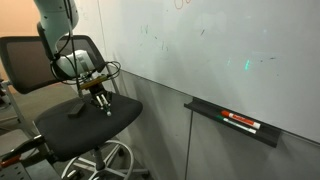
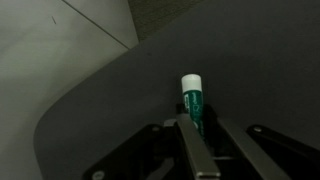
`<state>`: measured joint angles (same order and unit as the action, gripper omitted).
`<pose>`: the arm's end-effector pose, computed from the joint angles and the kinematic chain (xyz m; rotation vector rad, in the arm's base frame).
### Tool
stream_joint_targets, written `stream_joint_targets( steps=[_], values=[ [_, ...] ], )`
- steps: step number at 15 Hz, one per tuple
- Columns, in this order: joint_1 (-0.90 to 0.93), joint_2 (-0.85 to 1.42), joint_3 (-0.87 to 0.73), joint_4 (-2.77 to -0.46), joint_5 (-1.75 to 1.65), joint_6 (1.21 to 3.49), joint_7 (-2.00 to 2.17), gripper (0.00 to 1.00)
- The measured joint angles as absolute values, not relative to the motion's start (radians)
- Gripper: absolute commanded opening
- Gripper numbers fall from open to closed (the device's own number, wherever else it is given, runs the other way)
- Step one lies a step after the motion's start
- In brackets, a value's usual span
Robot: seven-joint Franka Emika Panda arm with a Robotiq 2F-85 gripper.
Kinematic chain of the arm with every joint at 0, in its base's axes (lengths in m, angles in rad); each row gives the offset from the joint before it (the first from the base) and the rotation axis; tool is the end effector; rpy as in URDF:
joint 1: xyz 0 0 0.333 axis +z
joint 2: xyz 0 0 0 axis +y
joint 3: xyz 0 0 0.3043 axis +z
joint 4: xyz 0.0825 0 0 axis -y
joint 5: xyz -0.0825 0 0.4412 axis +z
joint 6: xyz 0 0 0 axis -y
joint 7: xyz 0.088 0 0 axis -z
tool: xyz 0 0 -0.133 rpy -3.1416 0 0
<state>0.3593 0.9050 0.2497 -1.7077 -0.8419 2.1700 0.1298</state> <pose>0.5355 0.3319 -0.0233 2.2999 1.3280 -0.2584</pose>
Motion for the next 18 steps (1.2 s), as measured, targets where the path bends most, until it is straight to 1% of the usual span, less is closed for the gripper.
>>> stream_joint_targets(
  steps=[2,3,4,5,6,7,8,10,11,14,15,16,18],
  values=[
    [0.381,0.924,0.248,-1.677,-0.816,2.169,0.114,0.05],
    [0.390,0.929,0.245,-1.663,-0.803,2.168,0.104,0.09],
    [0.397,0.932,0.243,-1.652,-0.794,2.167,0.095,0.17],
    [0.402,0.936,0.241,-1.641,-0.789,2.168,0.087,0.45],
    [0.407,0.939,0.238,-1.632,-0.785,2.167,0.078,0.47],
    [0.412,0.942,0.234,-1.625,-0.781,2.167,0.069,0.52],
    [0.417,0.944,0.231,-1.619,-0.776,2.167,0.059,0.34],
    [0.423,0.949,0.224,-1.610,-0.771,2.167,0.046,0.51],
    [0.426,0.952,0.222,-1.606,-0.771,2.167,0.042,0.53],
    [0.427,0.955,0.220,-1.601,-0.770,2.167,0.039,0.52],
    [0.427,0.955,0.220,-1.601,-0.770,2.167,0.038,0.77],
    [0.427,0.955,0.220,-1.601,-0.770,2.167,0.038,0.78],
    [0.429,0.955,0.215,-1.602,-0.770,2.167,0.038,0.91]
  ],
)
